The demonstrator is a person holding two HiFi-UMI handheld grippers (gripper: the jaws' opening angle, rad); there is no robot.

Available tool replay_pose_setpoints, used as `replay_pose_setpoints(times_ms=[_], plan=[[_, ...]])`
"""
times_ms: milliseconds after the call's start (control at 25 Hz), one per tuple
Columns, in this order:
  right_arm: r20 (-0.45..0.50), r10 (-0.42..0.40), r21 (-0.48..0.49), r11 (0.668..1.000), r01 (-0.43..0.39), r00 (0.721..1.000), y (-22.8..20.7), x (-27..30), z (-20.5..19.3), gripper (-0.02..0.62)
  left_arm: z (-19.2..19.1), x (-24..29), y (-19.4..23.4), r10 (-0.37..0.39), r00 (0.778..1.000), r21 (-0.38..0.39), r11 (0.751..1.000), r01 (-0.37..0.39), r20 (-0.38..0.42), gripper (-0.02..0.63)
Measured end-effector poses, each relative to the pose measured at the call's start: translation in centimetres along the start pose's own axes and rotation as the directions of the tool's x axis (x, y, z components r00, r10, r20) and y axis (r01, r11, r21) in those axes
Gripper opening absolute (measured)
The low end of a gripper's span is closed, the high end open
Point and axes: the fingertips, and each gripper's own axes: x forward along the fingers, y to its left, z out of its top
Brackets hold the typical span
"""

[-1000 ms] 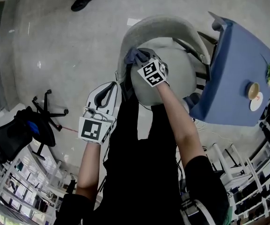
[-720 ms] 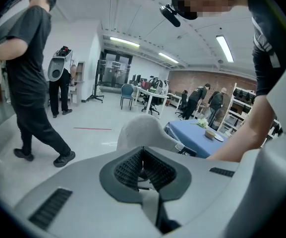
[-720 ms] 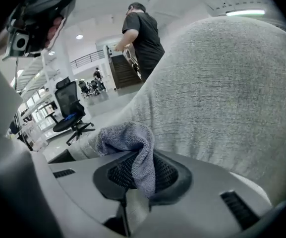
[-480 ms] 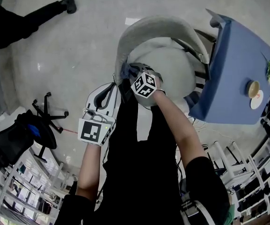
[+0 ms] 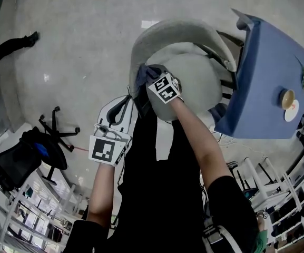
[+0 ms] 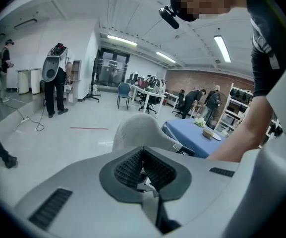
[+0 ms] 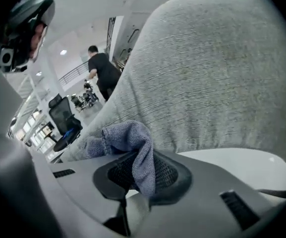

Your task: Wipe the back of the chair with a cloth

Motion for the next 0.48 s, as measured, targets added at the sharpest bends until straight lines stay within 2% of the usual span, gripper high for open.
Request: replay_pose_setpoints(times_ms=[280, 480], plan=[[0.034, -0.112, -0.063, 0.992, 0.114, 0.993, -4.1, -0.4, 1.6, 0.08, -0.1, 0.3, 0.2, 0.005, 1.0, 0.005, 1.0, -0.005, 0.0, 0.023], [0.064, -0.192, -0.005, 0.981, 0.193, 0.979, -7.1, -1.6, 2.1, 0.08, -0.4, 0.5, -0.2, 0.003, 1.0, 0.006, 1.0, -0.003, -0.005, 0.023]])
